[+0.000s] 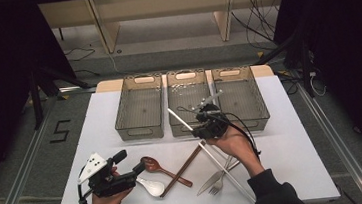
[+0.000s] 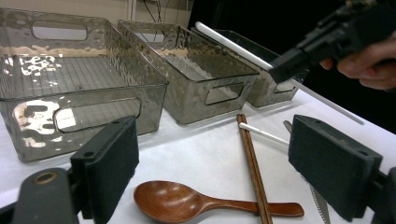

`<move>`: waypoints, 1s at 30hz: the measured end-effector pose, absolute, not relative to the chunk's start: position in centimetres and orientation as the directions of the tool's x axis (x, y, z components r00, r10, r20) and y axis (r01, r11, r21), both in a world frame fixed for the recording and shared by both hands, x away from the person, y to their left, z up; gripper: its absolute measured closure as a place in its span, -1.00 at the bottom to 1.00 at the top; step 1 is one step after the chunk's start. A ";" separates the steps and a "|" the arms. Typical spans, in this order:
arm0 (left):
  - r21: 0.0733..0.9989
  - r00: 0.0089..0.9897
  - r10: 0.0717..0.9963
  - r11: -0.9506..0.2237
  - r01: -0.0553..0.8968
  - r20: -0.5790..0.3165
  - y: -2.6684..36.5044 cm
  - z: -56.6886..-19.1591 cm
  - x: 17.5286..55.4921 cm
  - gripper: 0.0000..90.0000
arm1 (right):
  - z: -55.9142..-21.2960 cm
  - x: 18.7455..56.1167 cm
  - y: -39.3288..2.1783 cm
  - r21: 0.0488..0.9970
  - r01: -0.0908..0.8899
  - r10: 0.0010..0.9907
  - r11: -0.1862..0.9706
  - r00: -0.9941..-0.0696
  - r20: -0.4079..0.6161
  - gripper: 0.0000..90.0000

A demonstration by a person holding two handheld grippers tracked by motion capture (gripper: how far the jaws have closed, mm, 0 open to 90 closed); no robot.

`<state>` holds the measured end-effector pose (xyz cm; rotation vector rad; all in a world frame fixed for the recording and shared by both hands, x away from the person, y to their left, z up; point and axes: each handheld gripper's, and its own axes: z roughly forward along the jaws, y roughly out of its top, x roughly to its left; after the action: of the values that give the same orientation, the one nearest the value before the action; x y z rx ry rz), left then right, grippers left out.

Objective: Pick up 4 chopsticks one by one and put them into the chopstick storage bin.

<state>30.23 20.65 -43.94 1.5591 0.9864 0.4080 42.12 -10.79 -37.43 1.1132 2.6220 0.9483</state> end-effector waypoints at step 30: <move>0.931 0.584 0.766 0.053 0.361 -0.270 20.8 -43.9 30.3 -0.65 | -34.8 49.6 -3.9 0.668 0.616 0.714 0.418 -0.677 0.178 0.90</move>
<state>30.27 20.83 -43.92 1.5514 0.9842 0.3998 49.56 -3.88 -34.77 1.1947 2.5304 1.1043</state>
